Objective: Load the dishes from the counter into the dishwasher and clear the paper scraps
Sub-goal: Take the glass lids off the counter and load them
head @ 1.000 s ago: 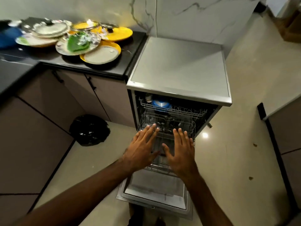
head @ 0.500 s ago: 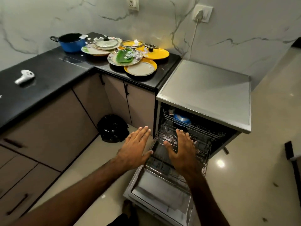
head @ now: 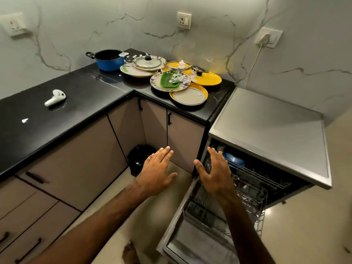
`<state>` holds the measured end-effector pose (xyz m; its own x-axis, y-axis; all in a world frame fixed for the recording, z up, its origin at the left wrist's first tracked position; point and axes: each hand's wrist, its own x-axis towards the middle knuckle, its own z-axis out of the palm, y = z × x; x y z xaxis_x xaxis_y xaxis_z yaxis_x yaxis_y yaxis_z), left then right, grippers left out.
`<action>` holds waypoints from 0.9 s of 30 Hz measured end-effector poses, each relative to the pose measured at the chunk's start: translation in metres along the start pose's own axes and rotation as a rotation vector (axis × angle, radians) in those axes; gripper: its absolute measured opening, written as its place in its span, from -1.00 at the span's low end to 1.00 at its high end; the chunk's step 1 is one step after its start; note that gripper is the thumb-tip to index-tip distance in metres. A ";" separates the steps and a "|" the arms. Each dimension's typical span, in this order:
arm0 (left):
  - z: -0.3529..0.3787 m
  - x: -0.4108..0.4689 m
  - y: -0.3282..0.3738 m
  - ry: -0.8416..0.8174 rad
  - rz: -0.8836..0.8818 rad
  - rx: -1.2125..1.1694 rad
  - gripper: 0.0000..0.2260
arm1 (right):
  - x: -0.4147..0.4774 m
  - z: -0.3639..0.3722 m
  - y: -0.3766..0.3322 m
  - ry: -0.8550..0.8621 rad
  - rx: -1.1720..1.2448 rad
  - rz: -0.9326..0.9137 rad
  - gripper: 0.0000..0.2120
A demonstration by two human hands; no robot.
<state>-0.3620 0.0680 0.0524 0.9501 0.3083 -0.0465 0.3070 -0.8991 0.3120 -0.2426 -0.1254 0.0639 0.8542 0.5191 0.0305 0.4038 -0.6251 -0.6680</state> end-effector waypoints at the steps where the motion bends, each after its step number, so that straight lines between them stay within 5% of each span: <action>1: -0.008 0.005 -0.014 0.001 0.013 -0.011 -0.25 | 0.010 0.006 -0.011 0.006 0.004 0.002 -0.26; 14: -0.089 0.061 -0.181 0.020 0.102 -0.078 -0.29 | 0.100 0.095 -0.122 0.096 0.043 0.050 -0.28; 27: -0.103 0.172 -0.202 -0.096 0.174 -0.114 -0.29 | 0.205 0.109 -0.132 0.146 0.077 0.147 -0.29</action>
<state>-0.2661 0.3350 0.0792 0.9907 0.1158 -0.0712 0.1352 -0.8937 0.4277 -0.1562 0.1273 0.0774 0.9426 0.3323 0.0322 0.2500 -0.6387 -0.7277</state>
